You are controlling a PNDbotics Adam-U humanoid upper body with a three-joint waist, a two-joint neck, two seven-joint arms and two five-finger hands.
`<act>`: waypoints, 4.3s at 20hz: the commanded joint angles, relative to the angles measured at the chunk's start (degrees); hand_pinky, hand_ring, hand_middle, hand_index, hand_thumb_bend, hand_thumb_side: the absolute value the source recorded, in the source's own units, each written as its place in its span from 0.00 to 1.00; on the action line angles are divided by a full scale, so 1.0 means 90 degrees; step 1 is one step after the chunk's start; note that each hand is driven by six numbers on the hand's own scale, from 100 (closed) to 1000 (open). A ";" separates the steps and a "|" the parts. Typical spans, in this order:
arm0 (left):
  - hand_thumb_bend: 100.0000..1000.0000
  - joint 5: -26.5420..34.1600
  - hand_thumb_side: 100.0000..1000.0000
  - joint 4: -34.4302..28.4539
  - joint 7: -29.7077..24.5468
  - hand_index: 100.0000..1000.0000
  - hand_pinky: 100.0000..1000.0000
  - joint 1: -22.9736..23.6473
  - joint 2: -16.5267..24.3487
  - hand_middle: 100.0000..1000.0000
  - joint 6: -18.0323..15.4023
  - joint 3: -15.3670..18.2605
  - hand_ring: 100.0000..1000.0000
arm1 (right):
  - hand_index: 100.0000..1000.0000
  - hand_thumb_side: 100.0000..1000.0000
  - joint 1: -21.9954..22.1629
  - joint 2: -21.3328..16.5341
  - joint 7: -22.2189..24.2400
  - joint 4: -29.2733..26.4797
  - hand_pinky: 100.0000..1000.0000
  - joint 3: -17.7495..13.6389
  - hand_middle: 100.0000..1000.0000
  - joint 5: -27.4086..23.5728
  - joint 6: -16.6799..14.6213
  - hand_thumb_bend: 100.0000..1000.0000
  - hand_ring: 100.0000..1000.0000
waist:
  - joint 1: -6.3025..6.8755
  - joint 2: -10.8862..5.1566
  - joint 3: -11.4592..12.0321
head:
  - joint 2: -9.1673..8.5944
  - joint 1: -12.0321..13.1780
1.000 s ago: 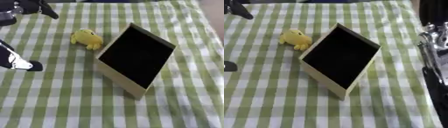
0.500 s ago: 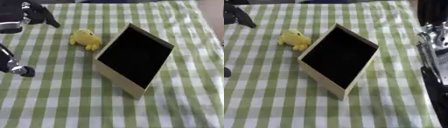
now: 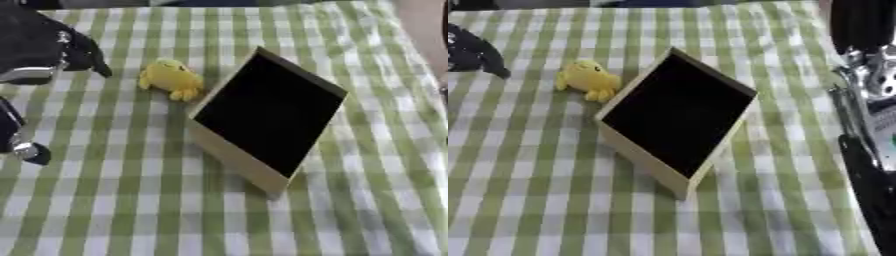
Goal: Pick up objects on the table and place them in the box.
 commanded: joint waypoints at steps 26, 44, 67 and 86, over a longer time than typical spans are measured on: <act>0.73 0.0002 0.25 0.3063 0.1594 0.88 0.71 -0.1099 -0.1651 0.79 -0.0068 0.0179 0.82 | 0.87 0.95 -0.0110 0.0133 0.0154 -0.0125 0.77 -0.0003 0.71 -0.0140 0.0112 0.00 0.73 | 0.0063 -0.0012 -0.0301 | -0.0062 0.0218; 0.41 0.0494 0.15 0.4090 0.1998 0.86 0.61 -0.1225 -0.2172 0.78 0.0176 0.0414 0.79 | 0.87 0.95 -0.0251 0.0274 0.0146 -0.0125 0.77 -0.0030 0.71 -0.0207 0.0104 0.00 0.73 | 0.0100 0.0158 -0.0686 | -0.0234 0.0374; 0.13 -0.0195 0.05 0.4834 0.1866 0.61 0.36 -0.1169 -0.2359 0.56 -0.0190 0.0557 0.58 | 0.87 0.95 -0.0313 0.0377 0.0067 -0.0125 0.76 -0.0034 0.71 -0.0362 0.0151 0.00 0.73 | 0.0081 0.0253 -0.0824 | -0.0250 0.0486; 0.00 0.0472 0.00 0.3286 0.1923 0.55 0.27 -0.1703 -0.2293 0.53 0.0475 0.0839 0.53 | 0.86 0.95 -0.0264 0.0360 0.0023 -0.0125 0.77 -0.0049 0.70 -0.0339 0.0172 0.00 0.73 | 0.0032 0.0107 -0.0711 | -0.0136 0.0438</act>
